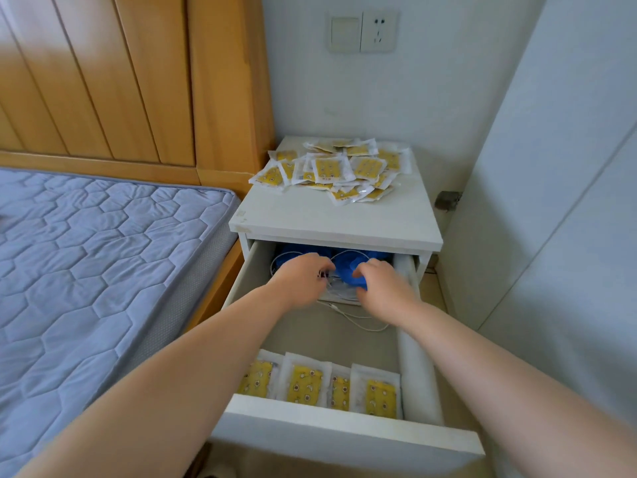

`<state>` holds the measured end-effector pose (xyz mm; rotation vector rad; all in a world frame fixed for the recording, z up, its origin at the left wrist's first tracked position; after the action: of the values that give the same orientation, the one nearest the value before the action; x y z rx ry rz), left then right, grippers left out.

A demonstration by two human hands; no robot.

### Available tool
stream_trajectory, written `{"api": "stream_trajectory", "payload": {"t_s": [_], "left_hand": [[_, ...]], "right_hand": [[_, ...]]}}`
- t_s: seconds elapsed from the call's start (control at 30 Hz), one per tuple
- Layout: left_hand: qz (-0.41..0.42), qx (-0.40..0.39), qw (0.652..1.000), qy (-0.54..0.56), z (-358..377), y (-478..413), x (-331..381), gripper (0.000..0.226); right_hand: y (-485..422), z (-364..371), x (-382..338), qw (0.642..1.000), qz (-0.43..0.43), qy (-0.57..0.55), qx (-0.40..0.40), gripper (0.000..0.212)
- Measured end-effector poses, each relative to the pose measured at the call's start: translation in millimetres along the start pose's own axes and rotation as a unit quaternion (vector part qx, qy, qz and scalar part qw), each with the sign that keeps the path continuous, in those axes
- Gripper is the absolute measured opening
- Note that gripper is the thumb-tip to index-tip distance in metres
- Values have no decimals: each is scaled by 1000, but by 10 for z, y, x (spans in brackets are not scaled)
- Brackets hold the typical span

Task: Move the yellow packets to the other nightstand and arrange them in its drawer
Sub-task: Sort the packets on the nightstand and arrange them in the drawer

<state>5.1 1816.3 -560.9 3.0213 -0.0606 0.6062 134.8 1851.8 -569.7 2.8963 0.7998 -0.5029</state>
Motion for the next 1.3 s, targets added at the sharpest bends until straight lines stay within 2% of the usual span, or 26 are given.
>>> {"api": "stream_trajectory", "payload": {"t_s": [0.17,0.27,0.37,0.53,0.63,0.73,0.83,0.93,1.0,1.07,1.23,1.3], "left_hand": [[11,130,991,36,-474,-297,197,38],[19,168,985,17,-601,-512,161,40],[-10,156,988,-13,-601,-729,4,49],[-118,74,989,-59,-416,-1005,-415,59],[-91,56,981,-163,-376,-1174,-474,62],[-77,56,980,-176,-406,-1326,-515,66],[-94,61,980,-164,-421,-1408,-585,70],[-91,76,980,-161,-426,-1416,-570,69],[-89,79,981,-153,-424,-1412,-573,68],[-92,81,982,-142,-420,-1420,-592,68],[-92,83,985,-120,-423,-1433,-602,68],[-90,88,985,-114,-429,-1435,-603,68]], "right_hand": [[-220,-511,30,996,-24,-17,89,35],[-423,-690,112,991,-15,-31,128,37],[-651,-779,210,987,7,-78,139,42],[-1033,-734,430,974,85,-164,131,53],[-1206,-694,626,960,140,-187,153,58],[-1364,-729,782,929,178,-255,203,60],[-1479,-786,784,916,149,-265,261,55],[-1540,-860,621,932,57,-151,323,47],[-1650,-793,502,952,14,-71,297,48],[-1774,-725,470,966,12,-29,257,50],[-1982,-556,532,989,49,11,137,50],[-1987,-519,537,992,48,12,117,49]]}}
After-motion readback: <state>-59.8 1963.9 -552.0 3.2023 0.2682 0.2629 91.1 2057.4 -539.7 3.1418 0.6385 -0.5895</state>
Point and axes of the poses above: each hand's wrist, its own y-axis away from the middle knuckle, its own z-axis out of the palm, x = y × z, the point moved 7 cm from there along -y, towards the middle knuckle, and after that the axes turned 4 degrees about z, right-handed, at the moved point
